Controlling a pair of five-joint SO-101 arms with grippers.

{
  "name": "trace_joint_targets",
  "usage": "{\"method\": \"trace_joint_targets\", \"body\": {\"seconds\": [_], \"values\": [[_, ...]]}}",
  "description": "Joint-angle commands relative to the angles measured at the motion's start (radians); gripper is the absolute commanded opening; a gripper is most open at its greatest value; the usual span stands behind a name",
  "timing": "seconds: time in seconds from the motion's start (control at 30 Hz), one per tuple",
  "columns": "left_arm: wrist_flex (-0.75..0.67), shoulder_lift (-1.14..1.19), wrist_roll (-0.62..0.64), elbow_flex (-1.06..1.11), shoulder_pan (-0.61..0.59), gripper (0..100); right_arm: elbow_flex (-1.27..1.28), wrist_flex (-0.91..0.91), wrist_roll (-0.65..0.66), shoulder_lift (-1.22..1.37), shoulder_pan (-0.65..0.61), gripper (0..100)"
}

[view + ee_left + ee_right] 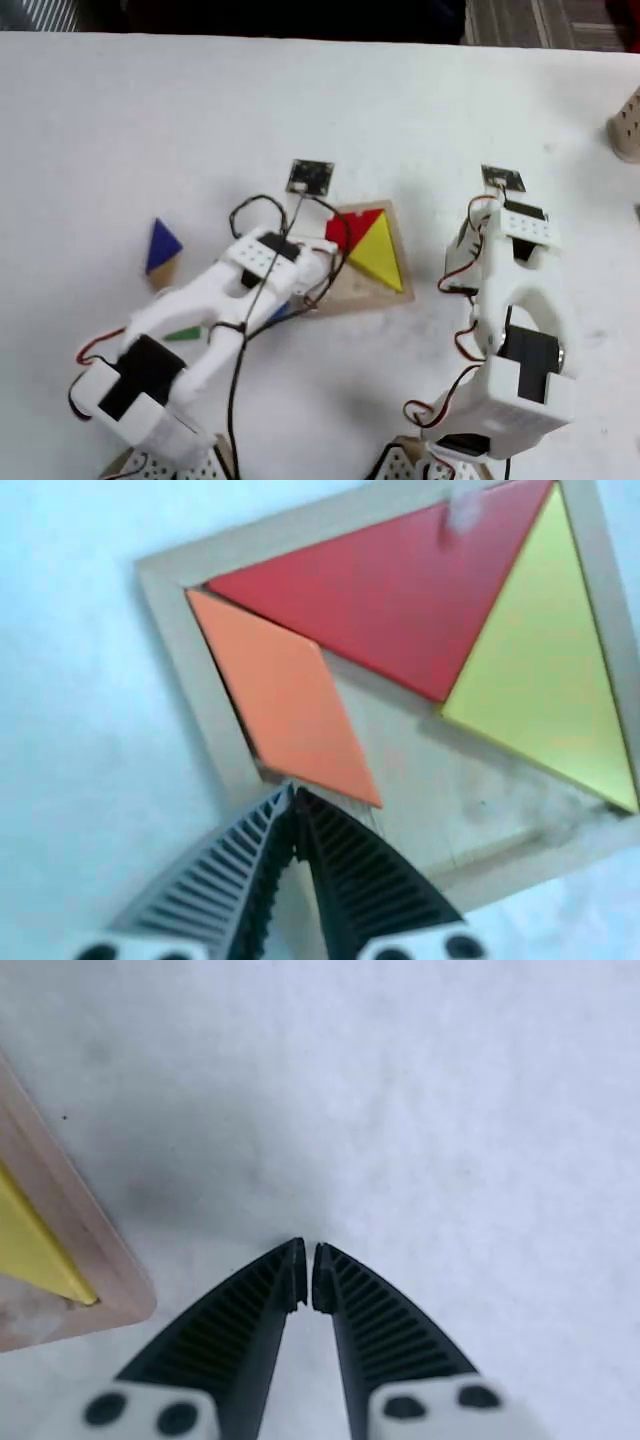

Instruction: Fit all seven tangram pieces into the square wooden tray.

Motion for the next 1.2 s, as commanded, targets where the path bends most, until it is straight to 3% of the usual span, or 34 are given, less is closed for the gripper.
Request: {"method": "trace_joint_targets", "body": {"seconds": [0.0, 0.13, 0.27, 0.4, 0.73, 1.17], "values": [[0.08, -0.012, -0.009, -0.068, -0.025, 2, -0.003, -0.015, 0.017, -0.036, -0.015, 1.8], [0.137, -0.012, -0.005, -0.106, -0.028, 2, -0.002, -0.022, 0.017, -0.036, -0.015, 1.8], [0.104, -0.012, 0.0, -0.13, -0.015, 2, -0.002, -0.022, 0.015, -0.036, -0.015, 1.8], [-0.032, -0.007, 0.086, -0.123, 0.05, 2, -0.002, -0.024, 0.015, -0.036, -0.018, 1.8], [-0.428, -0.001, 0.097, 0.023, 0.099, 2, 0.008, -0.025, 0.02, -0.036, -0.025, 1.8], [-0.27, -0.008, 0.095, 0.04, 0.01, 2, 0.008, -0.025, 0.021, -0.036, -0.025, 1.8]]}}
